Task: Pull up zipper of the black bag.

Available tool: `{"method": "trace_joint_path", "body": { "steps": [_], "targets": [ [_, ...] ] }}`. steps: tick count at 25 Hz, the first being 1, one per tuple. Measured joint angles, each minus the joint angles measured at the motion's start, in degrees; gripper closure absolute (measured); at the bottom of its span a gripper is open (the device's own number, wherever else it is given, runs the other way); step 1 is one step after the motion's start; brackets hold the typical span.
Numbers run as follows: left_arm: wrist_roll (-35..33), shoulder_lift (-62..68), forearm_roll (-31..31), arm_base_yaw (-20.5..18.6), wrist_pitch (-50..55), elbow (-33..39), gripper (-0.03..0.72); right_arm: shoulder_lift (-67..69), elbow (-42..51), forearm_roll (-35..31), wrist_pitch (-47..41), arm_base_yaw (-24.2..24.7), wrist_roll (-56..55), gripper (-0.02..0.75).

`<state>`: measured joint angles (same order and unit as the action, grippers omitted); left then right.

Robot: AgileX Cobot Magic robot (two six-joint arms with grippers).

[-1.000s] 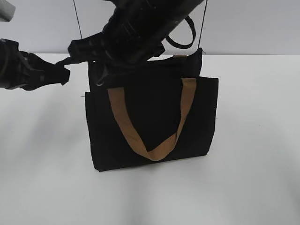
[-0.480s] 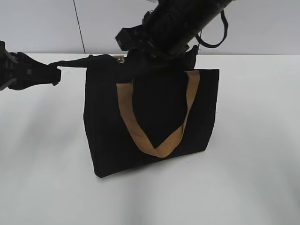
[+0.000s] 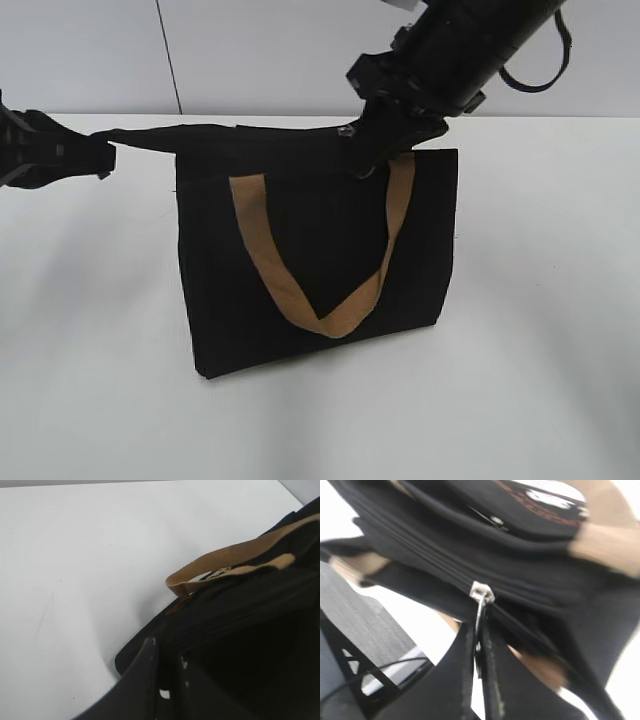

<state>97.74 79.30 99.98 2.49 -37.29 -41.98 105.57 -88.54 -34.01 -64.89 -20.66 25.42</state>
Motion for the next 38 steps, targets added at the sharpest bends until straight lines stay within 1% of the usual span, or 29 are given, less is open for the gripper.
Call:
{"method": "trace_joint_path", "body": {
  "steps": [5,10,12,14,15,17,19,20,21,24,27,28,30,33,38],
  "targets": [
    [0.0,0.0,0.0,-0.1,0.2,0.0,0.662,-1.4,0.0,5.3,-2.1,3.0,-0.4,0.743],
    [0.0,0.2,-0.1,0.1,-0.1,0.0,0.663,-2.5,0.0,5.3,-2.8,3.6,-0.4,0.739],
    [0.0,0.5,-0.1,0.1,0.8,0.0,0.648,-2.8,0.0,5.2,-3.0,3.8,-0.2,0.713],
    [0.0,0.8,0.0,-0.2,3.4,0.0,0.582,-3.6,0.0,7.2,-3.1,4.4,0.3,0.635],
    [0.1,1.0,0.0,-0.5,4.6,0.0,0.515,-4.0,0.0,8.2,-3.2,4.6,0.8,0.561],
    [0.2,1.0,0.0,-0.5,6.2,0.0,0.343,-4.9,0.0,10.8,-3.2,4.9,1.3,0.371],
    [0.2,1.0,0.0,-0.5,7.3,0.0,0.214,-6.1,0.0,12.0,-3.3,4.9,1.5,0.216],
    [0.2,1.0,0.0,-0.5,7.7,0.0,0.174,-6.9,0.0,12.3,-3.2,4.9,1.6,0.167],
    [0.2,1.0,0.0,-0.5,8.0,0.0,0.154,-7.8,0.0,12.4,-3.2,4.9,1.6,0.144],
    [1.5,0.3,0.0,-0.5,9.0,0.0,0.140,-10.9,0.0,12.8,-3.2,4.9,1.7,0.131],
    [3.7,-2.9,0.0,-0.2,10.9,0.2,0.153,-14.4,0.0,13.5,-4.0,4.9,1.7,0.146],
    [3.9,-4.5,0.0,0.5,12.9,0.2,0.158,-15.7,0.0,13.5,-4.2,4.9,1.6,0.151],
    [4.4,-7.8,0.0,2.8,17.1,0.2,0.170,-18.3,0.0,13.9,-4.4,4.9,1.3,0.155],
    [5.1,-12.1,-0.1,8.4,26.6,0.6,0.178,-23.0,2.1,15.8,-4.4,4.9,0.0,0.158],
    [5.6,-14.9,-0.5,17.7,39.2,5.3,0.193,-33.2,13.2,17.2,-1.2,4.9,-1.5,0.160]
  ]
}}
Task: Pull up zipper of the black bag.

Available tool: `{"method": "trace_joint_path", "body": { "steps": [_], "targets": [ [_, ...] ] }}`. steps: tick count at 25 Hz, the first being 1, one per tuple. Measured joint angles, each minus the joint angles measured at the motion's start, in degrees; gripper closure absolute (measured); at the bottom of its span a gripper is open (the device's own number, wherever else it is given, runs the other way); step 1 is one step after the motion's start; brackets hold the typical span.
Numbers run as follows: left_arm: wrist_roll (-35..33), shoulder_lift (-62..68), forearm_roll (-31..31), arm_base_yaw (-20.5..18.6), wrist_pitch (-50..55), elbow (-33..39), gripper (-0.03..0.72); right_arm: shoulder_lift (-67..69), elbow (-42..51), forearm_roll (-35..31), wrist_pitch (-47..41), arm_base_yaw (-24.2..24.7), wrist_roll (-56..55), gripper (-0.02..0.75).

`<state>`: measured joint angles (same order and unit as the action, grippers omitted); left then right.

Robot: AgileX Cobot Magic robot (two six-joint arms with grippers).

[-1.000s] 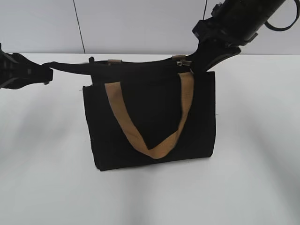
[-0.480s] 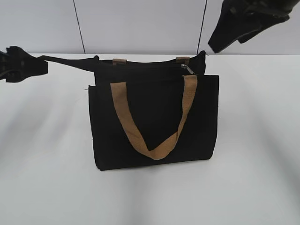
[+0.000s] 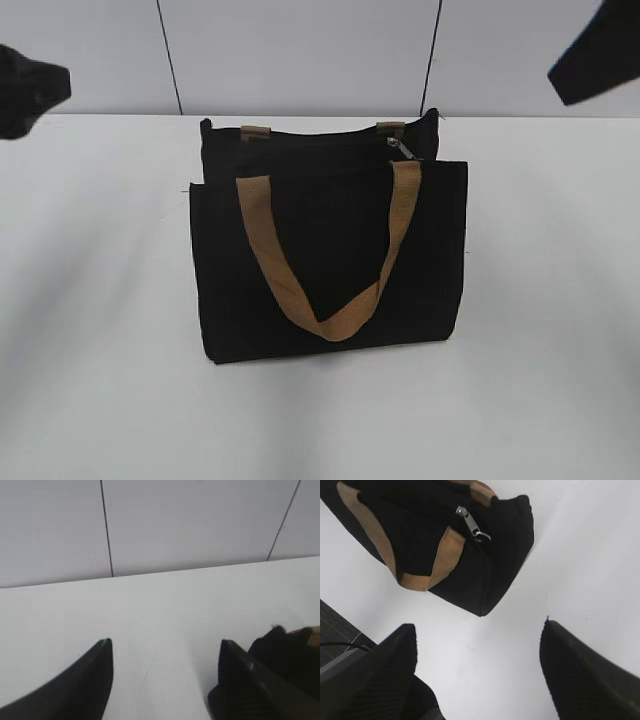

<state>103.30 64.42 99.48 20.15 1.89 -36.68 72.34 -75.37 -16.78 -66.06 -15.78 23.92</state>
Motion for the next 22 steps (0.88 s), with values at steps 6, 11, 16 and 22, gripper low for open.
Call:
{"method": "trace_joint_path", "body": {
  "steps": [6,11,16,22],
  "targets": [
    [-20.0,0.5,-17.4,7.2,14.9,3.9,0.196,-13.6,15.2,1.1,3.2,0.0,-1.5,0.160],
    [-57.6,0.2,-54.1,12.8,33.7,2.0,0.197,-23.6,25.2,2.5,3.8,0.0,-4.5,0.160],
    [-91.2,-7.6,-91.7,16.6,44.8,-3.0,0.197,-32.5,30.7,2.9,-1.0,0.0,-5.0,0.160],
    [-101.2,-24.7,-100.7,17.1,61.0,-4.2,0.197,-42.8,36.5,3.0,-3.3,0.0,-4.9,0.160]
  ]
}}
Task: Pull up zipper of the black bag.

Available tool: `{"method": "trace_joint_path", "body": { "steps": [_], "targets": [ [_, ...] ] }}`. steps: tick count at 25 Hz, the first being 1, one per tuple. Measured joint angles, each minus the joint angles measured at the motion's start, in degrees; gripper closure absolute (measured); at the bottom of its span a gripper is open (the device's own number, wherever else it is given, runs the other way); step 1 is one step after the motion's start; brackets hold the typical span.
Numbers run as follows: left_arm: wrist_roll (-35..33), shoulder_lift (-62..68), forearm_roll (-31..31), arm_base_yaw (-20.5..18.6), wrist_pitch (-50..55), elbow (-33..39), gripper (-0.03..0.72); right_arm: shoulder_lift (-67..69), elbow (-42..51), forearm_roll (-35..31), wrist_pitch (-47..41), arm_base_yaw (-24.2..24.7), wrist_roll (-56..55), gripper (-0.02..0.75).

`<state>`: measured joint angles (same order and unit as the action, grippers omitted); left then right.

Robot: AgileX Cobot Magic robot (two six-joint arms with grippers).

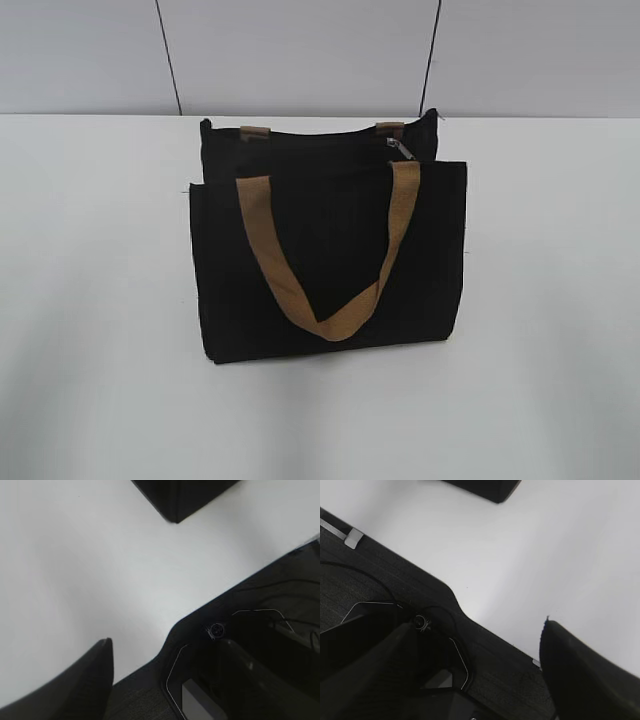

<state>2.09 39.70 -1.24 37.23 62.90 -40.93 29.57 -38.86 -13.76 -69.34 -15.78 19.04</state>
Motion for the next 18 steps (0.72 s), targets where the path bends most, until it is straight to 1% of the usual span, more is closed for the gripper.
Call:
{"method": "trace_joint_path", "body": {
  "steps": [5,7,10,13,18],
  "targets": [
    [-0.4,-12.8,0.0,0.0,4.3,0.4,0.197,-5.3,7.1,0.1,-0.2,0.0,0.0,0.160],
    [-0.4,-17.4,0.0,0.1,4.5,2.2,0.197,-6.1,9.3,0.3,-0.4,0.0,0.0,0.160],
    [-0.4,-22.0,0.0,0.1,4.4,6.6,0.197,-6.5,9.9,1.5,1.5,0.0,-0.1,0.160],
    [-0.6,-24.3,0.5,0.1,1.4,8.6,0.197,-6.5,11.2,4.3,5.0,0.0,-0.6,0.160],
    [-0.6,-23.4,0.8,0.1,-1.6,9.8,0.197,-6.5,11.8,5.9,6.4,0.0,-1.5,0.160]
  ]
}}
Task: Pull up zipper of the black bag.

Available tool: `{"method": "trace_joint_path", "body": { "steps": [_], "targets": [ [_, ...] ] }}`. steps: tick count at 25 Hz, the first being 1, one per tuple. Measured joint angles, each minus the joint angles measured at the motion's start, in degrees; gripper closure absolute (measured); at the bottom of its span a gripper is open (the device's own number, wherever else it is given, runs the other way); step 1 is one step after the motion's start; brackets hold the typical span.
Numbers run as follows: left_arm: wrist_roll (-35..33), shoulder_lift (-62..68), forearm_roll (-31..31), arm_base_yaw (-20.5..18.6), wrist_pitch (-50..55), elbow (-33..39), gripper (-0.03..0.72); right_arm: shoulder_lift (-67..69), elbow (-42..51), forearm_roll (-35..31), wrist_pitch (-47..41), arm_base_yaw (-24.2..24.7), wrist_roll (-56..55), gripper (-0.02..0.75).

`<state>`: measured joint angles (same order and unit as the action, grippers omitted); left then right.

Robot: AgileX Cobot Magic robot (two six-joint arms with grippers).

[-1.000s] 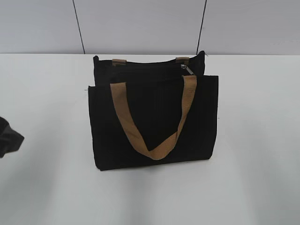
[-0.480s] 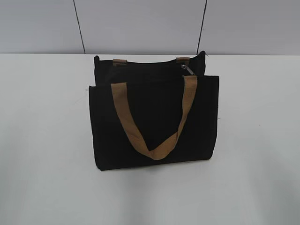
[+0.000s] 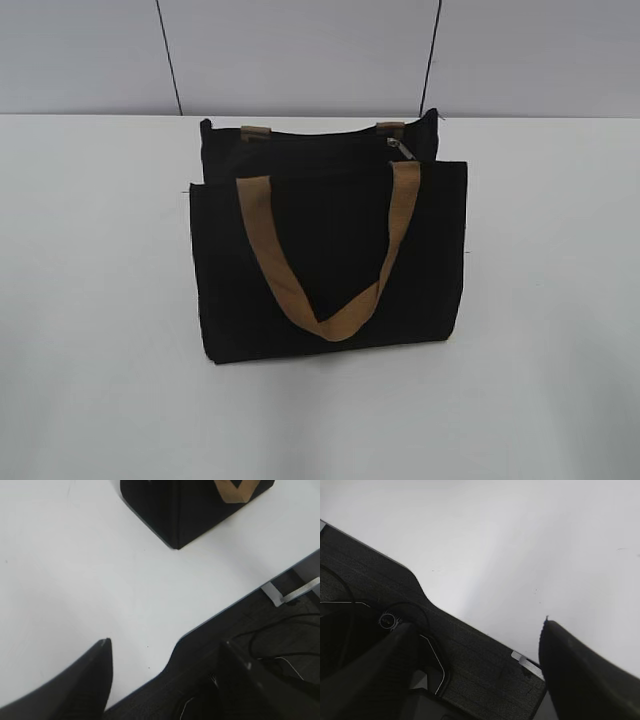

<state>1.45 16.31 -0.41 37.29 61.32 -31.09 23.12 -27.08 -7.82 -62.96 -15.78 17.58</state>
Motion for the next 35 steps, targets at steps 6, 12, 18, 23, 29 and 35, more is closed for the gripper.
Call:
{"method": "trace_joint_path", "body": {
  "steps": [6,12,18,23,29,35],
  "targets": [
    [-0.1,0.8,0.0,0.0,-0.2,0.0,0.197,0.0,0.1,0.1,0.1,0.0,-0.1,0.160],
    [-0.2,-0.4,0.0,-7.1,-0.2,0.0,0.197,-2.6,0.1,-0.7,0.2,1.2,-0.1,0.160],
    [-0.2,-6.4,0.0,-23.7,-0.2,0.0,0.197,-11.4,0.1,-1.4,0.2,11.7,-0.1,0.160],
    [-0.2,-12.3,0.0,-34.2,-0.2,0.1,0.197,-20.3,0.1,-1.4,0.2,17.1,-0.1,0.160],
    [-0.2,-16.6,0.0,-37.0,-0.2,0.2,0.197,-23.5,0.2,-2.7,0.2,17.5,-0.1,0.160],
    [-0.2,-16.6,0.0,-37.1,-0.1,0.2,0.197,-23.5,0.2,-2.9,0.2,17.5,-0.1,0.160]
  ]
}}
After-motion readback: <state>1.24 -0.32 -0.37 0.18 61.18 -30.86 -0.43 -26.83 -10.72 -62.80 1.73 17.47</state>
